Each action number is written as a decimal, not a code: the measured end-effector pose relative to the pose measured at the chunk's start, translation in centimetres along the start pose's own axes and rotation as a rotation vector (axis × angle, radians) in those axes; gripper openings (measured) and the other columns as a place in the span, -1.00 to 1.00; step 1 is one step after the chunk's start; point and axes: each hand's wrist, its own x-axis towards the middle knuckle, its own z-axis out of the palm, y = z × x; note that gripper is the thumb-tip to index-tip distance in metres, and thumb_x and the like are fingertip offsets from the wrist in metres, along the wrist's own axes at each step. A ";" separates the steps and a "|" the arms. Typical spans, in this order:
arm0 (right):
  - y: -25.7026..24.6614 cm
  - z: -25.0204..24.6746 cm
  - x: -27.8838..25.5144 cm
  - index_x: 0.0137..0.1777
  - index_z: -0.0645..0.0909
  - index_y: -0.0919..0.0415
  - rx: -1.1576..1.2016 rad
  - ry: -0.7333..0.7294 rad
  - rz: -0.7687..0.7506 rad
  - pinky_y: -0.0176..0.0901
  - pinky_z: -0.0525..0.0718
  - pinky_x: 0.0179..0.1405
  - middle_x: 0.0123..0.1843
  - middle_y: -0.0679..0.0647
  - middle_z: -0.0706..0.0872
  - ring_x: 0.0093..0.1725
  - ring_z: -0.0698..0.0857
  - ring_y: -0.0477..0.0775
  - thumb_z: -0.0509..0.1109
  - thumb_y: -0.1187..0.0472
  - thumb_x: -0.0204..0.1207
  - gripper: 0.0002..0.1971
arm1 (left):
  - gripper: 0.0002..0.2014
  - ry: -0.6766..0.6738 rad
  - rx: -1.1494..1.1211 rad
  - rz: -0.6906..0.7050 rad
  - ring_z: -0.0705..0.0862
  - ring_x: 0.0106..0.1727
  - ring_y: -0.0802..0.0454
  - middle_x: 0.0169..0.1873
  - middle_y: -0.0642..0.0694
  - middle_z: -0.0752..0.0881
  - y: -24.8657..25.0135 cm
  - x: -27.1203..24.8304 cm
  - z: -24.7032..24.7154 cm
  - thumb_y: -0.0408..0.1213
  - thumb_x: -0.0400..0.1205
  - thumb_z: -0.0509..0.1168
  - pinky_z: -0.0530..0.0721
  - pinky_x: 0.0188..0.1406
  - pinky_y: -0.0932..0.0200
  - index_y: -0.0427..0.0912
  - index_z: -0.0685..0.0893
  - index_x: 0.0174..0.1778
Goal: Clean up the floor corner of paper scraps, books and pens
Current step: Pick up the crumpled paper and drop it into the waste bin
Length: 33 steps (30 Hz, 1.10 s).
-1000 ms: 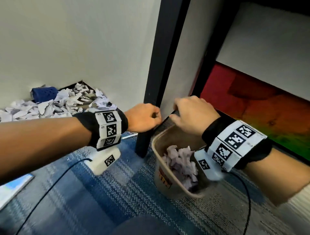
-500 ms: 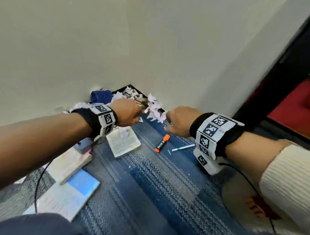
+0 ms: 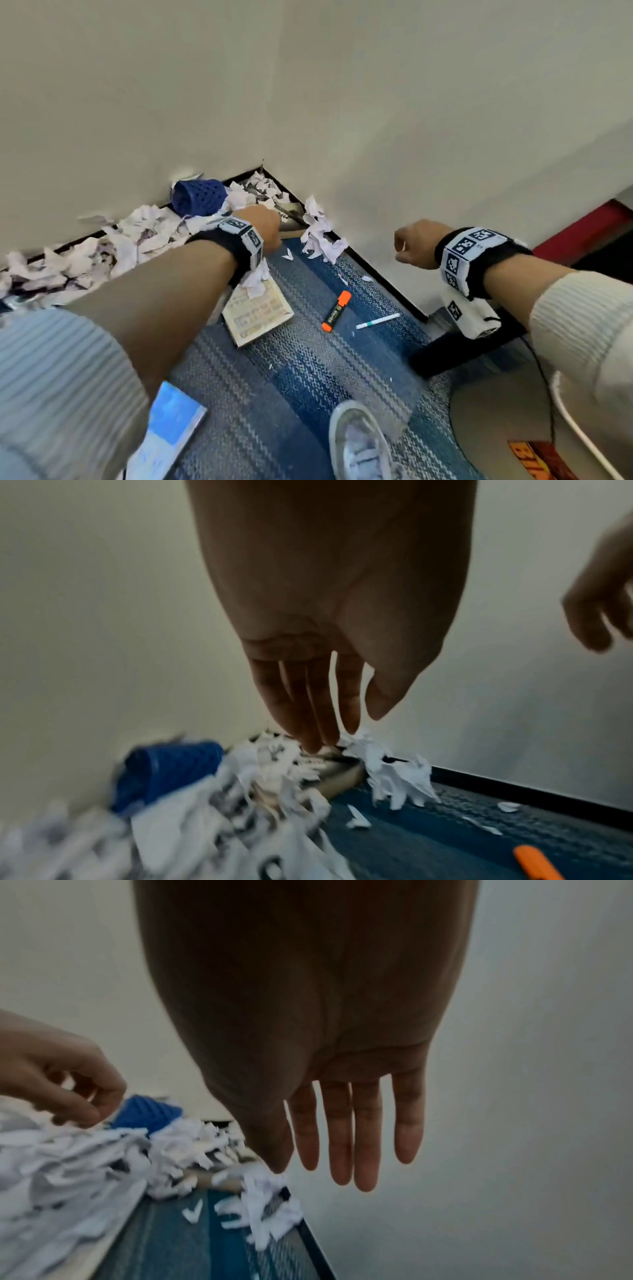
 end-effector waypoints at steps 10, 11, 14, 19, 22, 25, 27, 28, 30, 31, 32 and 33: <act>-2.0 16.5 10.9 0.43 0.40 0.27 0.195 -0.048 0.027 0.06 0.60 0.18 0.35 0.30 0.54 0.28 0.63 0.36 0.23 0.30 0.58 -0.59 | -0.26 -0.027 -0.020 -0.500 0.62 0.26 -0.23 0.36 -0.29 0.44 -0.1 1.5 13.2 0.31 0.62 0.16 0.63 0.05 0.02 -0.25 0.33 0.48; -2.4 17.8 11.6 0.44 0.37 0.28 0.208 -0.060 0.044 0.07 0.60 0.18 0.36 0.31 0.50 0.27 0.63 0.36 0.21 0.32 0.58 -0.58 | -0.23 -0.012 -0.007 -0.488 0.65 0.19 -0.21 0.33 -0.28 0.45 -0.4 1.4 13.8 0.38 0.59 0.12 0.62 0.00 0.04 -0.24 0.34 0.45; -2.7 19.8 12.9 0.32 0.43 0.29 0.180 0.011 0.060 0.06 0.61 0.12 0.34 0.29 0.44 0.19 0.65 0.33 0.18 0.35 0.58 -0.68 | -0.21 -0.007 0.005 -0.444 0.64 0.16 -0.22 0.35 -0.28 0.40 -0.6 1.2 15.0 0.44 0.58 0.03 0.60 -0.01 0.05 -0.21 0.32 0.44; -2.1 20.3 14.4 0.26 0.56 0.35 0.211 0.102 0.121 0.08 0.61 0.14 0.24 0.31 0.57 0.17 0.68 0.34 0.17 0.40 0.58 -0.71 | -0.46 -0.078 -0.060 -0.434 0.53 0.26 -0.28 0.33 -0.29 0.36 1.3 0.9 17.1 0.03 0.69 -0.19 0.67 -0.01 -0.03 -0.26 0.39 0.41; -1.9 20.6 14.8 0.16 0.60 0.42 0.243 0.117 0.151 0.11 0.64 0.08 0.14 0.34 0.65 0.13 0.70 0.39 0.20 0.40 0.60 -0.77 | -0.67 -0.082 -0.115 -0.451 0.57 0.27 -0.20 0.37 -0.27 0.42 2.7 0.5 17.3 -0.19 0.78 0.01 0.69 -0.01 0.02 -0.29 0.30 0.41; -1.3 20.4 14.6 0.14 0.56 0.38 0.254 0.156 0.116 0.11 0.66 -0.03 0.11 0.32 0.60 0.05 0.69 0.40 0.21 0.34 0.61 -0.81 | -0.64 -0.084 -0.098 -0.366 0.52 0.37 -0.21 0.40 -0.30 0.47 3.2 0.2 17.6 -0.19 0.78 0.04 0.69 0.04 -0.04 -0.31 0.29 0.43; -1.5 20.0 14.6 0.09 0.52 0.38 0.333 0.218 0.068 0.11 0.63 -0.11 0.07 0.37 0.59 -0.04 0.66 0.41 0.21 0.37 0.57 -0.84 | -0.65 -0.067 -0.157 -0.358 0.58 0.30 -0.20 0.34 -0.27 0.51 3.2 0.0 17.4 -0.26 0.76 0.07 0.72 0.00 -0.03 -0.31 0.29 0.42; -1.8 19.9 14.7 0.07 0.47 0.38 0.385 0.233 0.044 0.09 0.60 -0.14 0.04 0.40 0.61 -0.08 0.66 0.41 0.19 0.41 0.53 -0.85 | -0.65 -0.051 -0.201 -0.347 0.62 0.23 -0.20 0.31 -0.26 0.52 3.1 0.1 17.2 -0.29 0.74 0.09 0.70 -0.06 -0.01 -0.30 0.28 0.43; -2.7 19.6 15.4 0.09 0.39 0.33 0.461 0.177 0.019 0.05 0.52 -0.14 0.01 0.40 0.67 -0.05 0.67 0.42 0.18 0.44 0.50 -0.81 | -0.60 -0.014 -0.284 -0.311 0.67 0.10 -0.22 0.29 -0.25 0.52 3.0 0.5 16.7 -0.31 0.73 0.12 0.64 -0.12 -0.04 -0.24 0.25 0.49; -3.3 19.6 15.7 0.13 0.37 0.30 0.477 0.130 0.024 0.02 0.51 -0.12 0.03 0.38 0.68 0.00 0.68 0.41 0.18 0.42 0.50 -0.79 | -0.59 -0.001 -0.325 -0.301 0.67 0.09 -0.23 0.28 -0.25 0.51 3.1 0.9 16.5 -0.30 0.73 0.14 0.65 -0.08 -0.07 -0.20 0.27 0.51; -3.9 19.6 15.8 0.17 0.37 0.28 0.479 0.097 0.038 0.01 0.51 -0.09 0.08 0.37 0.68 0.06 0.68 0.40 0.20 0.35 0.54 -0.78 | -0.61 0.018 -0.354 -0.301 0.66 0.09 -0.22 0.27 -0.26 0.51 3.3 1.0 16.3 -0.29 0.73 0.13 0.66 -0.03 -0.08 -0.18 0.31 0.50; -4.5 19.6 15.8 0.20 0.36 0.29 0.480 0.077 0.057 0.01 0.52 -0.06 0.12 0.36 0.68 0.10 0.68 0.39 0.21 0.22 0.61 -0.77 | -0.65 0.045 -0.350 -0.306 0.63 0.07 -0.19 0.23 -0.26 0.50 3.6 1.2 16.3 -0.25 0.74 0.10 0.65 -0.02 -0.05 -0.20 0.38 0.45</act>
